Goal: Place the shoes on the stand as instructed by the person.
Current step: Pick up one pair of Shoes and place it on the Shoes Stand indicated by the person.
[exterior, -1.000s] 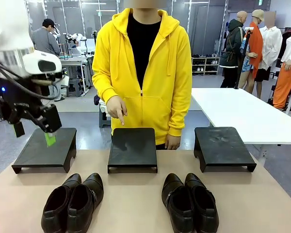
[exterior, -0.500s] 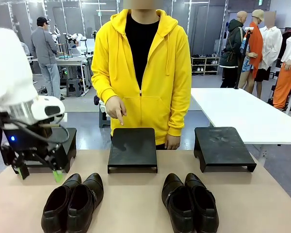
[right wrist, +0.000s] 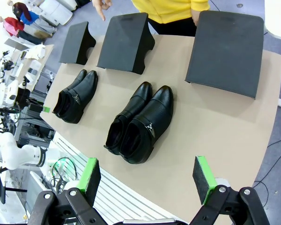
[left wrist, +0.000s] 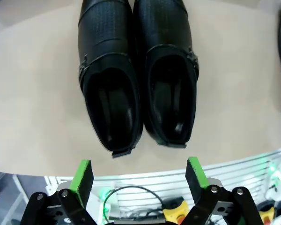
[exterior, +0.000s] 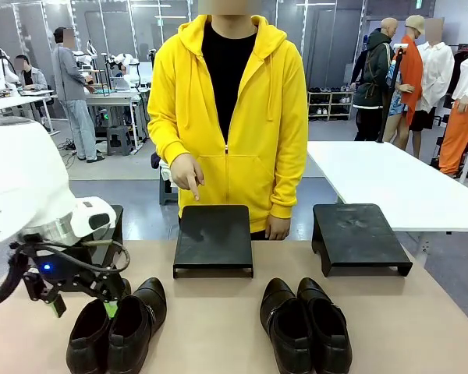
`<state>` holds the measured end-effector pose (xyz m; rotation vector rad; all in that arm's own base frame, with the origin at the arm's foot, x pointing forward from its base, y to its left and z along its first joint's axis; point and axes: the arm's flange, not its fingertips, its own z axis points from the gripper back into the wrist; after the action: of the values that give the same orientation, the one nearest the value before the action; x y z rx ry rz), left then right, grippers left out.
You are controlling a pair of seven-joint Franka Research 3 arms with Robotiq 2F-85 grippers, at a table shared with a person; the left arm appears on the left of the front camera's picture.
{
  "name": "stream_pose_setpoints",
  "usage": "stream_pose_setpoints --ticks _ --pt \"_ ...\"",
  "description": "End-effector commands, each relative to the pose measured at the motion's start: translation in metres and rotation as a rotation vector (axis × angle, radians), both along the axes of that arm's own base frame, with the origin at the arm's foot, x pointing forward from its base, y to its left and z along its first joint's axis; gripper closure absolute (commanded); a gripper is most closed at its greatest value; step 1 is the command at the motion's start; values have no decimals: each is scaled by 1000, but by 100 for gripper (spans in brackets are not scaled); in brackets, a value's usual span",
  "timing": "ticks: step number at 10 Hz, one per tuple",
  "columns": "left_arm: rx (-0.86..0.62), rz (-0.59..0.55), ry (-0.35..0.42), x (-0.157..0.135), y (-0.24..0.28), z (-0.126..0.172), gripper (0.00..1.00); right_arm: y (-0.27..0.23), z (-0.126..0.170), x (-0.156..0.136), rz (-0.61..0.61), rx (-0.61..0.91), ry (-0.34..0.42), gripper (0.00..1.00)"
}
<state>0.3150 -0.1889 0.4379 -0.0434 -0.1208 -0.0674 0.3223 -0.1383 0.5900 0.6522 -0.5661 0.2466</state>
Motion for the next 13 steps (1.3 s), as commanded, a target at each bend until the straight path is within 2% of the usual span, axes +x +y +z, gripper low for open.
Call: stream_pose_setpoints --ticks 1,4,7,10,11,12,13 --pt "6 32 -49 -4 -14 -28 0 -1 0 1 16 5 -20 0" --pt "63 86 -52 -2 -17 -59 0 -1 0 1 16 5 -20 0" --pt "121 116 -50 -3 -9 -76 0 -1 0 1 16 5 -20 0" --pt "89 85 -25 0 -4 -96 0 -1 0 1 16 5 -20 0" --pt "99 105 -10 1 -1 -100 23 -1 0 1 16 5 -20 0" --pt "98 114 6 2 2 -103 57 -1 0 1 16 5 -20 0" --pt "91 117 13 3 4 -105 83 -1 0 1 16 5 -20 0"
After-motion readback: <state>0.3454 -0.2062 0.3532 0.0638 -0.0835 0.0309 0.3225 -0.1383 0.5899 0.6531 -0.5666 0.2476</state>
